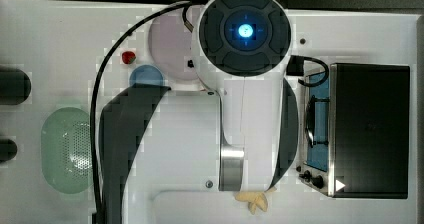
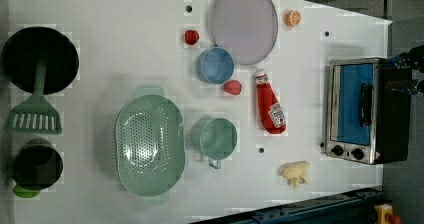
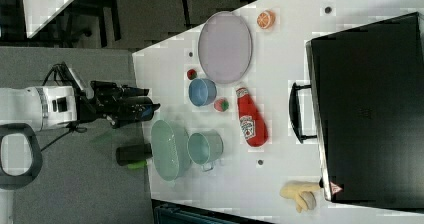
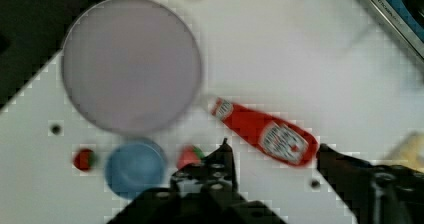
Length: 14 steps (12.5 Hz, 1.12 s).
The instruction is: Pick Ketchup from the table and place it in strainer.
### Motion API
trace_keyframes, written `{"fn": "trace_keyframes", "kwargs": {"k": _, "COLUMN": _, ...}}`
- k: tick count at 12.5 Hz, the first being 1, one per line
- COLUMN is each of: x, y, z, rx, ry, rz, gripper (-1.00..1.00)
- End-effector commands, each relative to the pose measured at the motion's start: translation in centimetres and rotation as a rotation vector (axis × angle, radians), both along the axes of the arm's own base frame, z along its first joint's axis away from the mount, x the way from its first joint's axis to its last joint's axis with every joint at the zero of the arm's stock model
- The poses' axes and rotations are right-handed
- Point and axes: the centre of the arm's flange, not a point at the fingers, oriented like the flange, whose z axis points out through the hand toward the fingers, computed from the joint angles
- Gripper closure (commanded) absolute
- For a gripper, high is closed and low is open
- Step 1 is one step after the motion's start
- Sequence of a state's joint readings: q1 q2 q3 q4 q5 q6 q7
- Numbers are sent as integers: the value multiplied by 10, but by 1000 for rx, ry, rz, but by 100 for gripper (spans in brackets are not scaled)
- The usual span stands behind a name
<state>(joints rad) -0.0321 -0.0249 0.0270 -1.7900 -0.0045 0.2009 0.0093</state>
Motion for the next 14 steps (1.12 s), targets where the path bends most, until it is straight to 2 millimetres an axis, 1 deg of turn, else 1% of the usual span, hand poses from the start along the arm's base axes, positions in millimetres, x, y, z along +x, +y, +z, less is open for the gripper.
{"fn": "trace_keyframes", "kwargs": {"k": 1, "x": -71, "y": -16, "z": 28, "rx": 17, "ry": 43, "rz": -105, "gripper": -58}}
{"fn": "trace_keyframes", "kwargs": {"k": 3, "x": -72, "y": -15, "z": 21, "rx": 17, "ry": 57, "rz": -102, "gripper": -99}}
{"fn": "trace_keyframes", "kwargs": {"k": 5, "x": -75, "y": -14, "z": 2, "rx": 19, "ry": 95, "rz": -45, "gripper": -100}}
{"fn": "trace_keyframes", "kwargs": {"k": 9, "x": -80, "y": -10, "z": -45, "rx": 34, "ry": 137, "rz": 219, "gripper": -100}}
{"fn": "trace_keyframes", "kwargs": {"k": 10, "x": -82, "y": -9, "z": -58, "rx": 38, "ry": 139, "rz": 298, "gripper": -100}}
{"fn": "trace_keyframes", "kwargs": {"k": 14, "x": -95, "y": 1, "z": -123, "rx": 53, "ry": 144, "rz": 648, "gripper": -100}}
